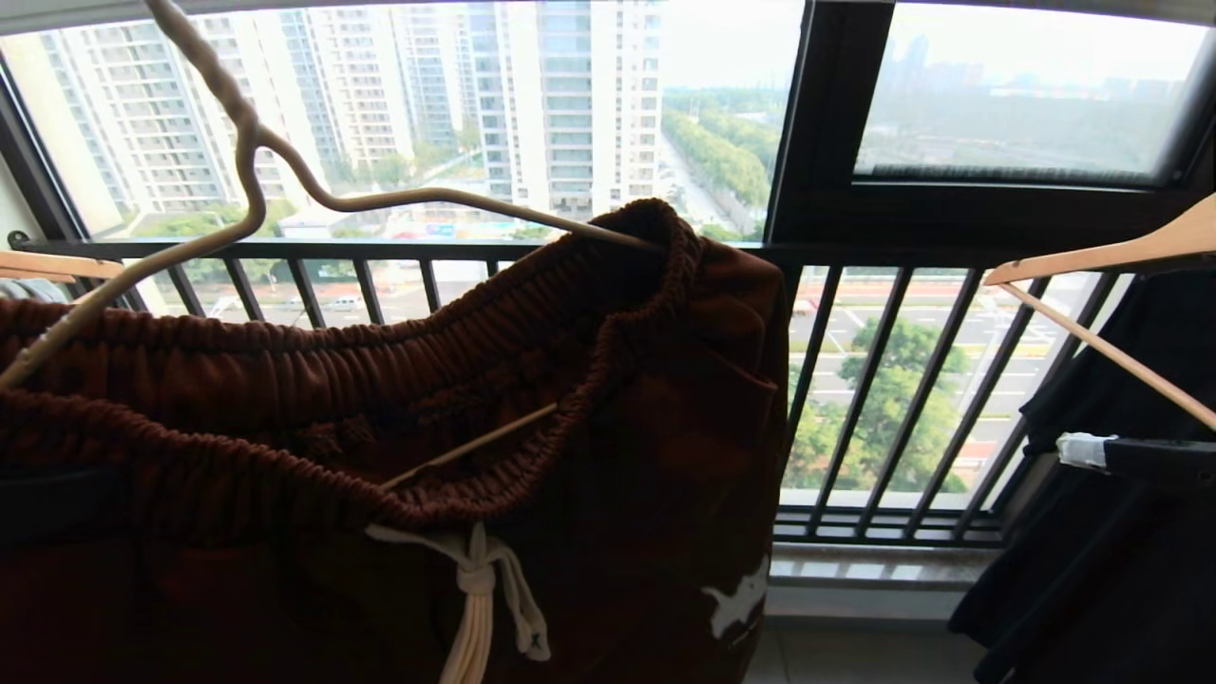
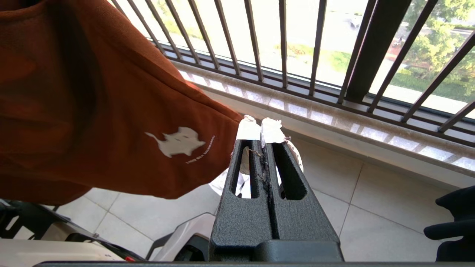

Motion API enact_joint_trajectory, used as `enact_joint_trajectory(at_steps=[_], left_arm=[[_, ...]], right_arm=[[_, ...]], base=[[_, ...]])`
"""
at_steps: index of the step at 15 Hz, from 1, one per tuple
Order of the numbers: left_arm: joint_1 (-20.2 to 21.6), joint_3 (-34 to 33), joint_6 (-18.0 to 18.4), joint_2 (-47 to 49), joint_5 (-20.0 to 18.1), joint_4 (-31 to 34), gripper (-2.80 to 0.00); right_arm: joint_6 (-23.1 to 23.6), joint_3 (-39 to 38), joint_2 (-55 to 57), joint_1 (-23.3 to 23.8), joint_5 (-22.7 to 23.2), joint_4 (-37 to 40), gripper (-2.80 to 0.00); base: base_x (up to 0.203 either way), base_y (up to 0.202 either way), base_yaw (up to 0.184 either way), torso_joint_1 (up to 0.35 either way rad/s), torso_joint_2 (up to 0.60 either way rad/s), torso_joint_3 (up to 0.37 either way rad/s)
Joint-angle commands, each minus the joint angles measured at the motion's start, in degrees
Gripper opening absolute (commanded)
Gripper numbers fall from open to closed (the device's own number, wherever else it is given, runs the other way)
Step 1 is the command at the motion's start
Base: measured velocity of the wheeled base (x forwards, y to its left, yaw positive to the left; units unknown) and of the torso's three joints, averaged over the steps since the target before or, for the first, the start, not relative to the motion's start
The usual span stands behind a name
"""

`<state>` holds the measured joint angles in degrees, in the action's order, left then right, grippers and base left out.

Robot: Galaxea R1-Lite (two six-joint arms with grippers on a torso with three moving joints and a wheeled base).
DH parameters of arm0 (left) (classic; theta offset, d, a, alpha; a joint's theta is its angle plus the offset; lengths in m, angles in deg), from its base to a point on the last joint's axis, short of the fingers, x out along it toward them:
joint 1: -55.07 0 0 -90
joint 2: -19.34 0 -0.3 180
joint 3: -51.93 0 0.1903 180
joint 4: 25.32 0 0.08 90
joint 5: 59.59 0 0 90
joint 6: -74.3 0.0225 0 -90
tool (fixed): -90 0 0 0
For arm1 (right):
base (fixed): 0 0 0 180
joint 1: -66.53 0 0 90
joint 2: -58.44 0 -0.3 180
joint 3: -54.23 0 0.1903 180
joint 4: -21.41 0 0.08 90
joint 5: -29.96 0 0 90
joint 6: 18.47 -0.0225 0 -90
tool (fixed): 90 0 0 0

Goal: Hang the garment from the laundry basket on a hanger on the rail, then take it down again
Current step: Hang the clothes rack on the clothesline

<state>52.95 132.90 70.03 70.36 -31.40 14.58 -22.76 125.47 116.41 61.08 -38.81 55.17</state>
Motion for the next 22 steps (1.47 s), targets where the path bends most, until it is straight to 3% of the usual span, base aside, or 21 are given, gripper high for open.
enact_joint_trajectory(at_steps=[1,9,13,15,18,22], left_arm=[[0.01,-0.12,-0.04,0.31,-0.23,-0.01,-2.80],[0.01,-0.72,-0.13,1.63,0.73,-0.09,-2.80],[0.01,-1.44,0.15,1.19,0.65,-0.28,-2.80],[-0.02,-2.14,0.09,1.10,0.62,-2.88,-2.80],[-0.07,-7.16,-0.26,1.36,0.42,-12.32,-2.80],[-0.08,-7.50,-2.24,1.90,0.91,-13.54,-2.80]], right_arm=[[-0.02,0.03,-0.31,0.00,0.13,0.00,-2.80],[-0.10,0.00,-0.93,0.00,0.44,0.07,-2.80],[0.16,4.87,-1.00,-0.48,2.28,-0.27,-2.80],[0.16,8.22,-0.14,-1.56,2.29,0.05,-2.80],[0.07,13.37,2.27,-2.20,2.32,2.81,-2.80],[0.07,14.69,3.63,-2.74,2.34,2.81,-2.80]], base=[[0.000,0.000,0.000,0.157,-0.33,-0.173],[0.000,0.000,0.000,0.117,-0.24,-0.126],[0.000,0.000,0.000,0.000,0.00,0.000],[0.000,0.000,0.000,0.000,0.00,0.000],[0.000,0.000,0.000,0.000,0.00,0.000],[0.000,0.000,0.000,0.000,0.00,0.000]])
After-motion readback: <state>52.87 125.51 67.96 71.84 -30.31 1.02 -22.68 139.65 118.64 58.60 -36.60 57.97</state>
